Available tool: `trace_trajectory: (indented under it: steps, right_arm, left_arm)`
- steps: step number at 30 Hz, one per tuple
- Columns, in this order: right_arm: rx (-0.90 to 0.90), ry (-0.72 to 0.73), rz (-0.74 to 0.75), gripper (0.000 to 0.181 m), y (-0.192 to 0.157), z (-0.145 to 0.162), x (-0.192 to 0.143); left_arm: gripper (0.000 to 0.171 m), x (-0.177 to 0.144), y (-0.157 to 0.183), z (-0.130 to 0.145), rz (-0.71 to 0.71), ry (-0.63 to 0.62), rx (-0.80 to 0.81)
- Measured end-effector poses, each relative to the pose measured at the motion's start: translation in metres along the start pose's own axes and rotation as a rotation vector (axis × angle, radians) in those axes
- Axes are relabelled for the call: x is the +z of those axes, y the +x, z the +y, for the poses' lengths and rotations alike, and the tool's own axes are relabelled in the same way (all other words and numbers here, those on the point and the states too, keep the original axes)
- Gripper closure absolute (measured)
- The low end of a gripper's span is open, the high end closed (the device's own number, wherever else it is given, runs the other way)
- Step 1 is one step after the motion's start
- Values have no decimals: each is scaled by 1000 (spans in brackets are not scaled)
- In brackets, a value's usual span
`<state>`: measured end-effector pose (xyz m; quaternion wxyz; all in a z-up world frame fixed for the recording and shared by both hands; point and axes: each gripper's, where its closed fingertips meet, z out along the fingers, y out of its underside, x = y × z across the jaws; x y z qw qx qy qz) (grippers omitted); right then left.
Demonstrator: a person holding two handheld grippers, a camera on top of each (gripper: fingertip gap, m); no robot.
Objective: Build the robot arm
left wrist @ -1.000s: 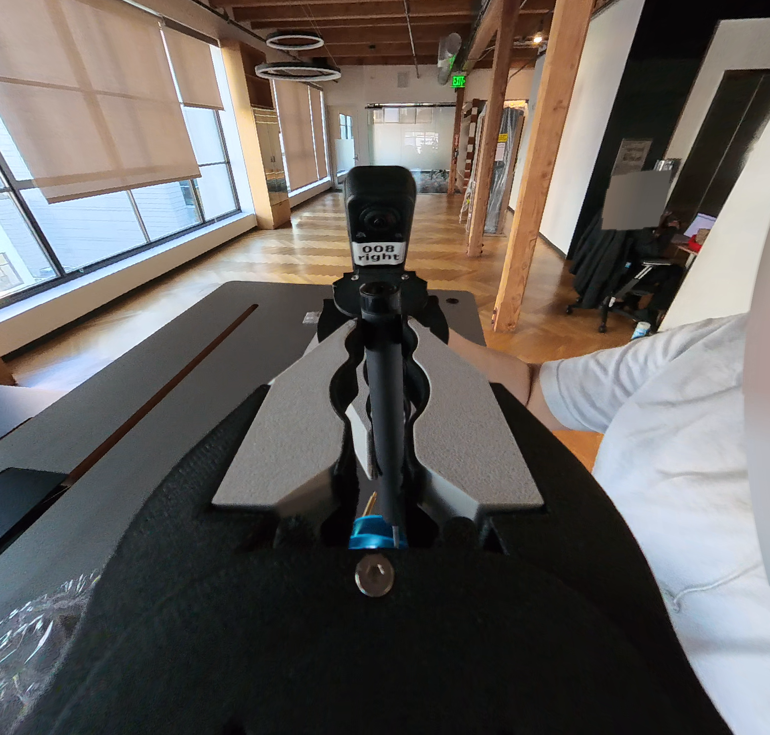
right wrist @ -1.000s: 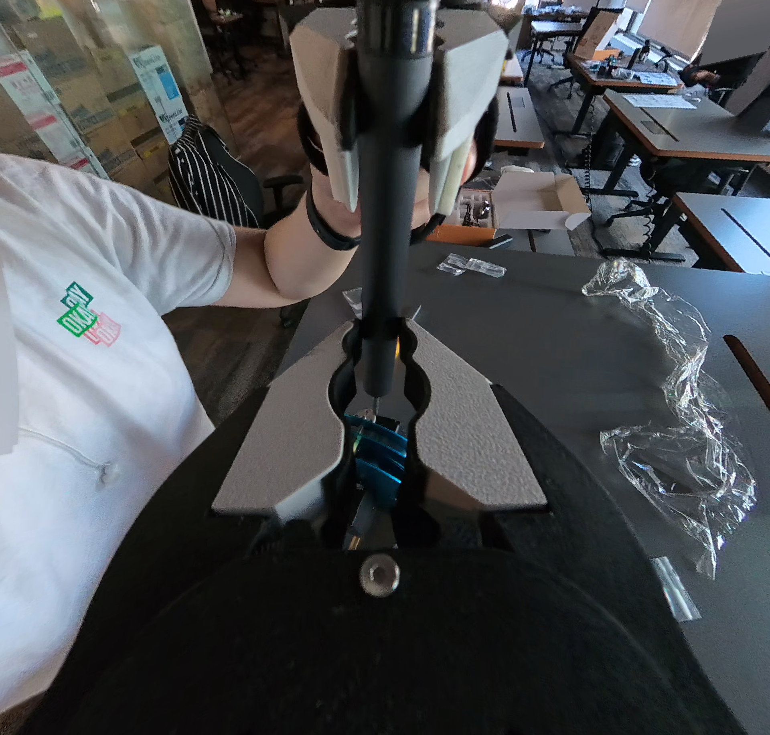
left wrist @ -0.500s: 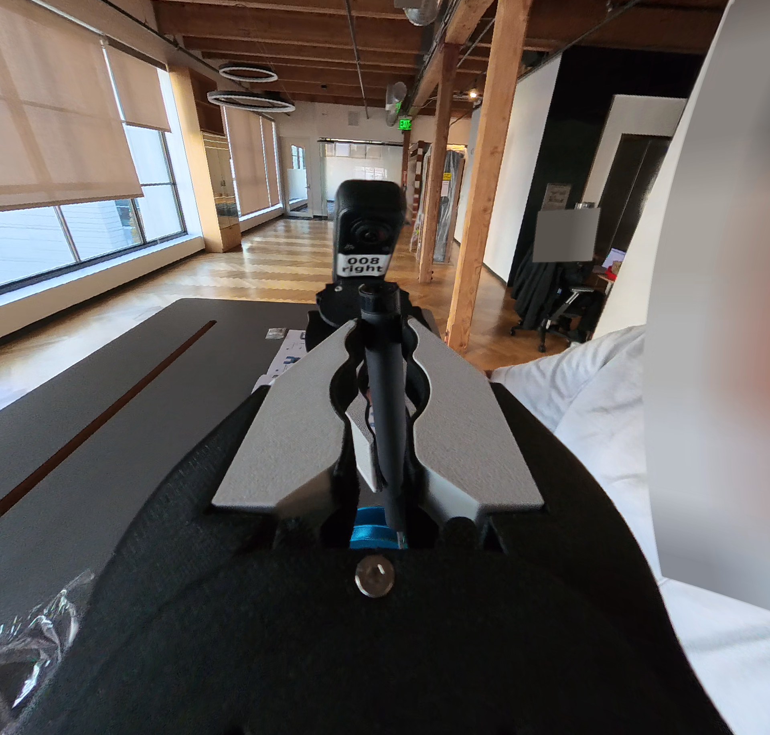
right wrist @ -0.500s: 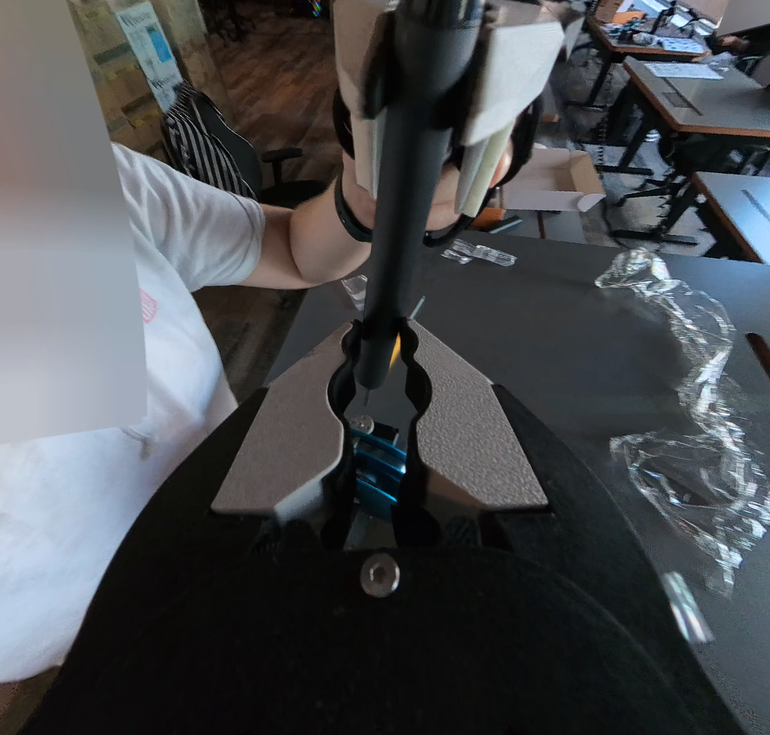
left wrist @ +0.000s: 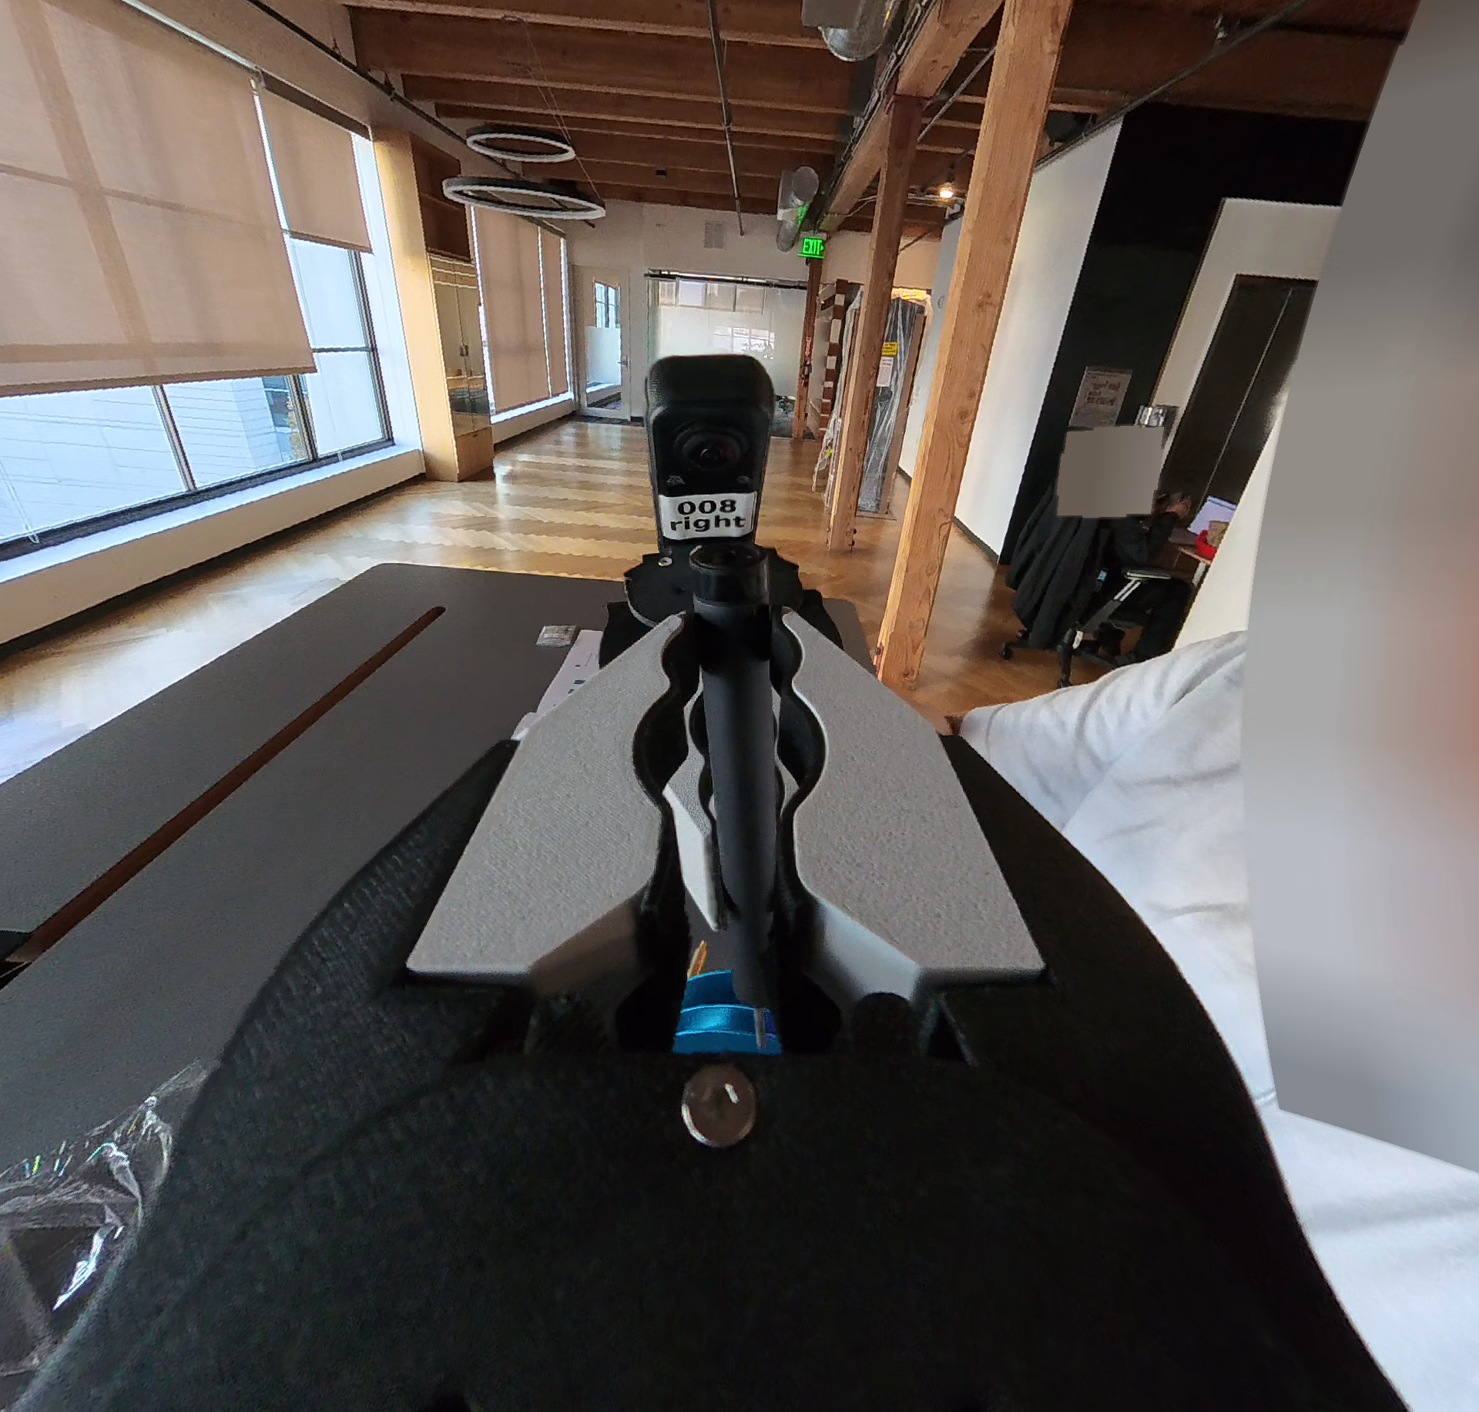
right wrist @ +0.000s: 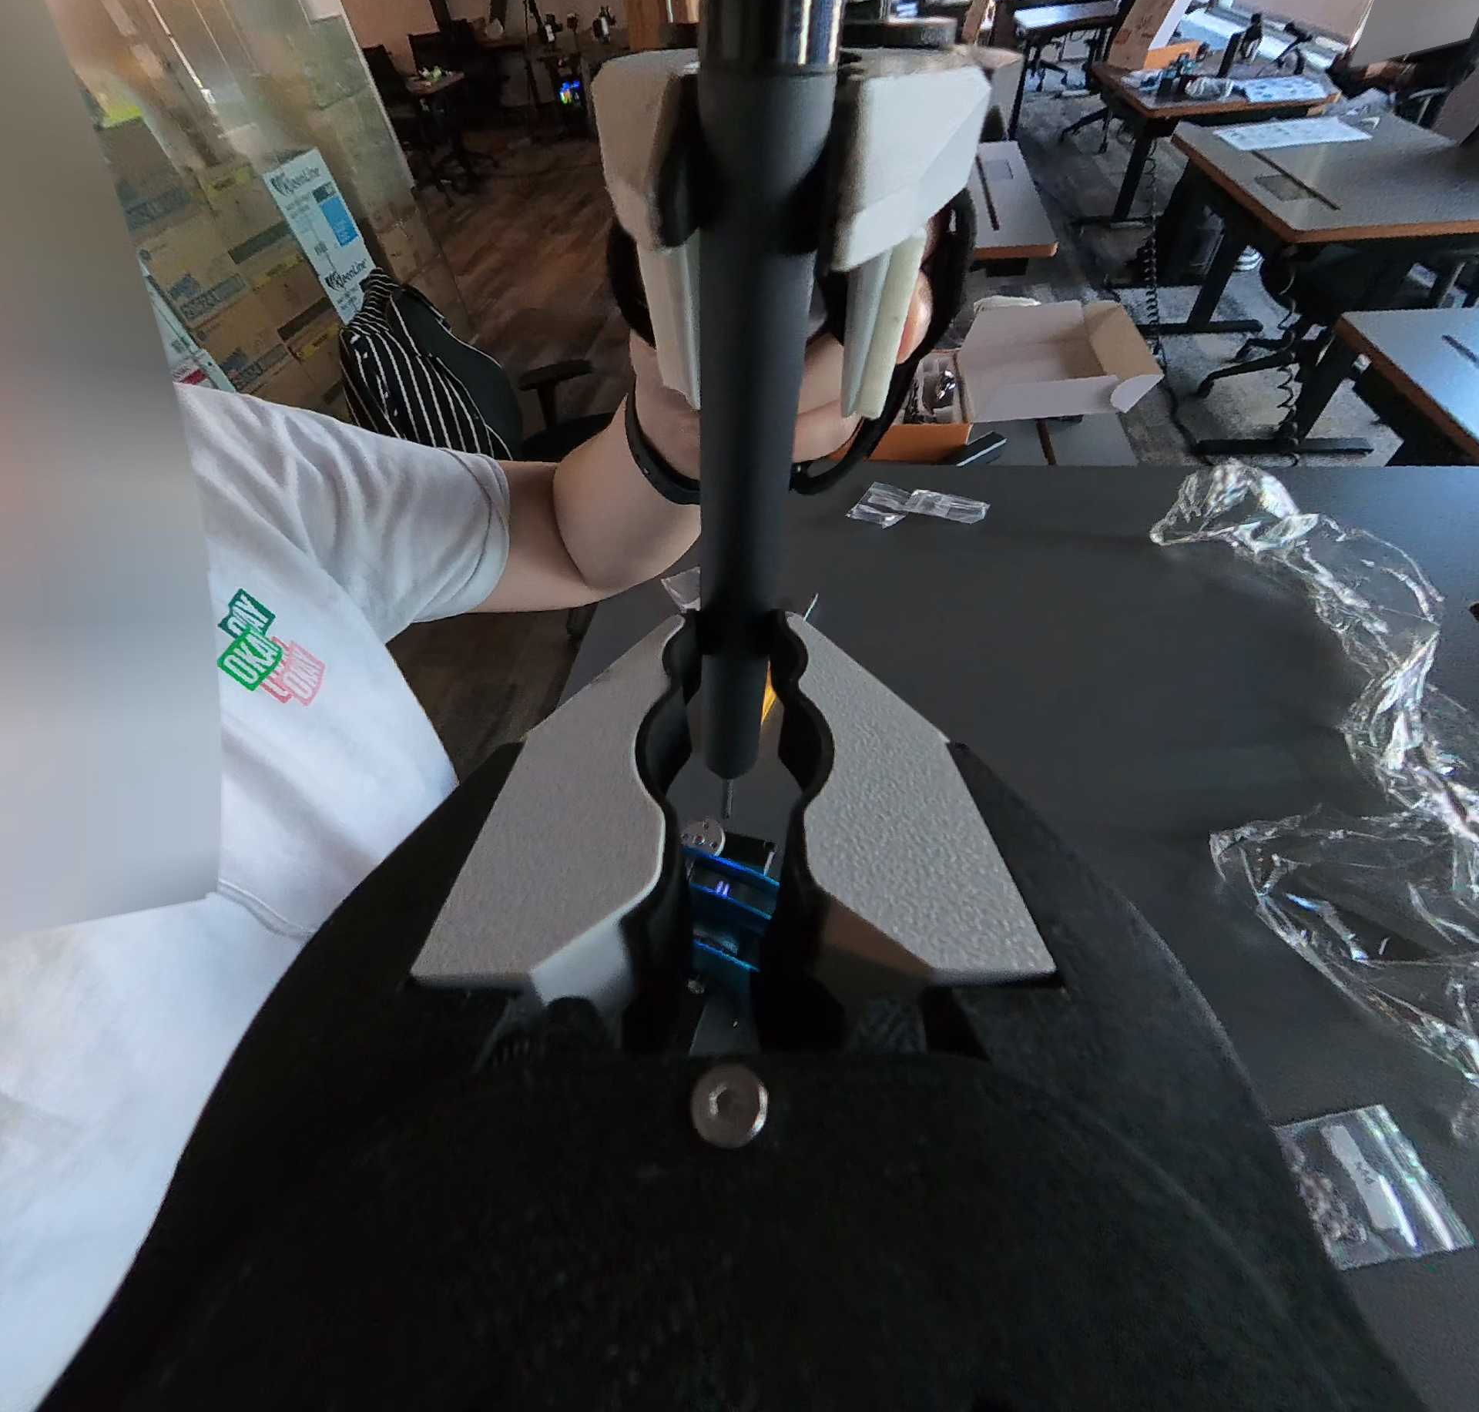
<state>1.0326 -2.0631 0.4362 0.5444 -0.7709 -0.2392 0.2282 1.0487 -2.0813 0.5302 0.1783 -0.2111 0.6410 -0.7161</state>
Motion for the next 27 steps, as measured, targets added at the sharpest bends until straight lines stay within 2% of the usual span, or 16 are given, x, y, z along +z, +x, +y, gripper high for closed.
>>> trace_trajectory:
  steps: [3,9,13,22,27]
  right_arm:
    - [-57,8,-9,165,-2,1,2]
    - [-39,-22,13,166,0,3,4]
    - [-21,41,2,166,-2,1,7]
    - [-37,-33,34,165,-6,24,14]
    - [-26,-47,20,165,-8,29,14]
  left_arm:
    - [158,2,4,2,5,-9,11]
    - [158,4,5,5,-1,-28,24]
    - [157,1,6,5,4,-29,6]
    - [157,3,10,29,23,-77,3]
    - [157,-8,13,33,27,-15,21]
